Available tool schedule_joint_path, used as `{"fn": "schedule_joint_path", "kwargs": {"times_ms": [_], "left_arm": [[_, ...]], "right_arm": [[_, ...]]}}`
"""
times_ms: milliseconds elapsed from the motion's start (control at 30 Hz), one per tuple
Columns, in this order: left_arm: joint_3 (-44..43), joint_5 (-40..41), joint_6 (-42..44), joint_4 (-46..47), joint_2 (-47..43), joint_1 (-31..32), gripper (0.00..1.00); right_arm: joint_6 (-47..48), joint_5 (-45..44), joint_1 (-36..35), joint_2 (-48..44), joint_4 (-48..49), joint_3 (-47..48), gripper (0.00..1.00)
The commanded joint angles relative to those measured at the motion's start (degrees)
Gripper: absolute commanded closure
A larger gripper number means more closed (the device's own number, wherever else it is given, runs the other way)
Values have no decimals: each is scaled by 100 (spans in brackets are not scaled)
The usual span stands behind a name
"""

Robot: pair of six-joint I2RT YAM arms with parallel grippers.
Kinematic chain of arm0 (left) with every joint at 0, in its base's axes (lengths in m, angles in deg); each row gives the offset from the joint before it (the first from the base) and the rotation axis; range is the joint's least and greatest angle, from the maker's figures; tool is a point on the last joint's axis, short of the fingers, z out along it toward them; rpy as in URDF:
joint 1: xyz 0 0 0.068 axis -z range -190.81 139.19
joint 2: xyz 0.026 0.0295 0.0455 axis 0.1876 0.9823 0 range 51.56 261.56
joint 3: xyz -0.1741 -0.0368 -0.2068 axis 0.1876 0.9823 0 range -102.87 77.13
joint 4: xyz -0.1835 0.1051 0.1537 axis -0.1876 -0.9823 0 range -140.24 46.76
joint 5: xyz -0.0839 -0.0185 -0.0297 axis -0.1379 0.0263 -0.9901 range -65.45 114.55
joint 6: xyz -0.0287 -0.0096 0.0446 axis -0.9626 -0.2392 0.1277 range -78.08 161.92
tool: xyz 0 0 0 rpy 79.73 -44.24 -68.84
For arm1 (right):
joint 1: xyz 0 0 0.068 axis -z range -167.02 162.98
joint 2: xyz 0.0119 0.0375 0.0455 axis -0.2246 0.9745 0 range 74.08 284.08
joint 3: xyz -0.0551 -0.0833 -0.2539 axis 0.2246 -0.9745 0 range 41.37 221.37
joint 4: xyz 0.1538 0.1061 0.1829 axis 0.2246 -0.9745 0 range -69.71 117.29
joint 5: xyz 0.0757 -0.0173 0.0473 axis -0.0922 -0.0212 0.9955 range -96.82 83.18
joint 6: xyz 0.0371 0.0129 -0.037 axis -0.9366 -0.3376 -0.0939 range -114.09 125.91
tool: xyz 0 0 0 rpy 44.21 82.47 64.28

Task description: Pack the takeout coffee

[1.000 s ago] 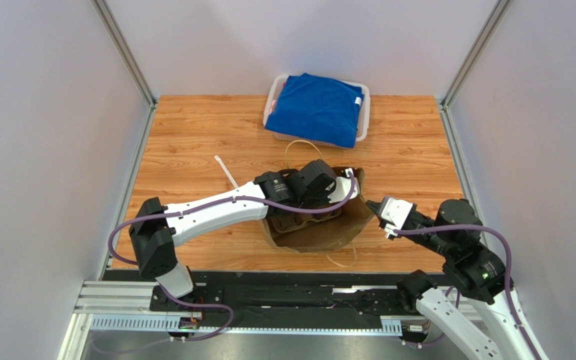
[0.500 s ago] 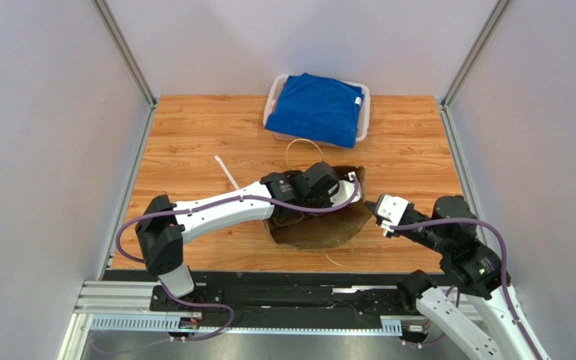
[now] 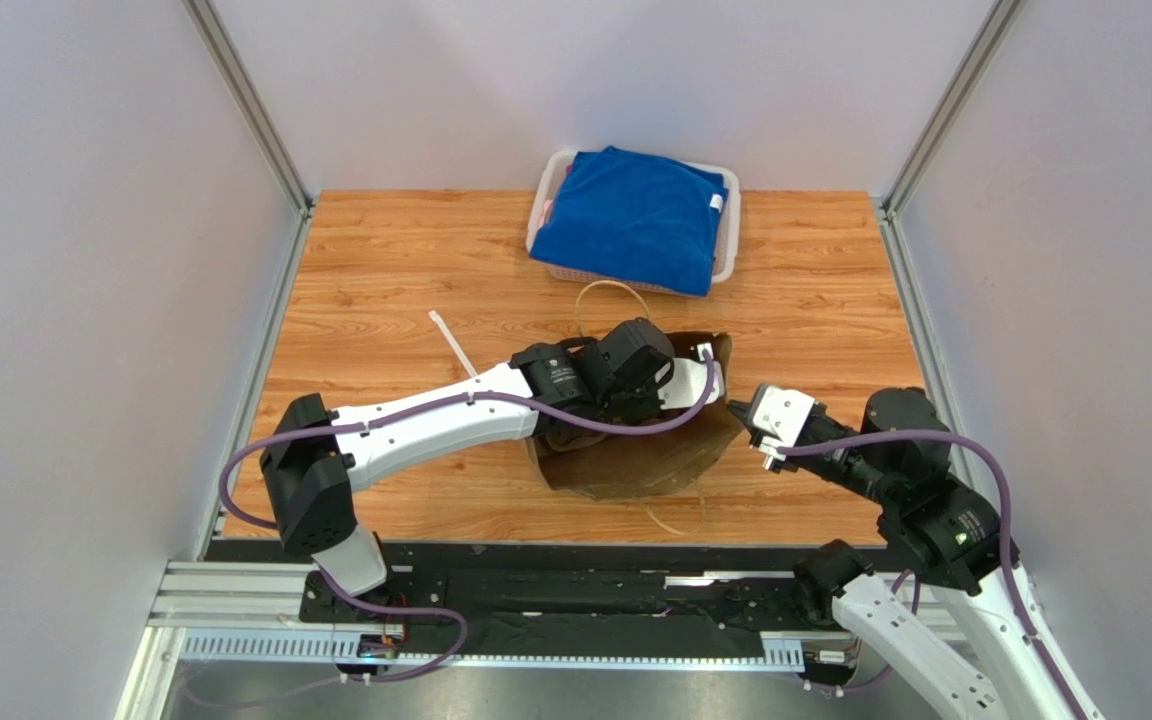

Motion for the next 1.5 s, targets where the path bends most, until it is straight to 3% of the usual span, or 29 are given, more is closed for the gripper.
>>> {"fn": "schedule_joint_path", "kwargs": {"times_ms": [0, 400, 1000, 1467], "left_arm": [[-31, 260, 319, 388, -241, 2, 74], [-40, -20, 257, 362, 145, -104, 75], [-5, -1127, 152, -192, 242, -95, 78], [-119, -838, 125, -324, 664, -104, 78]], "right_arm": [[-130, 57, -34, 57, 136, 198, 100], [-130, 48, -34, 172, 180, 277, 100], [-209, 101, -34, 286, 224, 409, 100], [-218, 145, -34, 224, 136, 479, 100]]}}
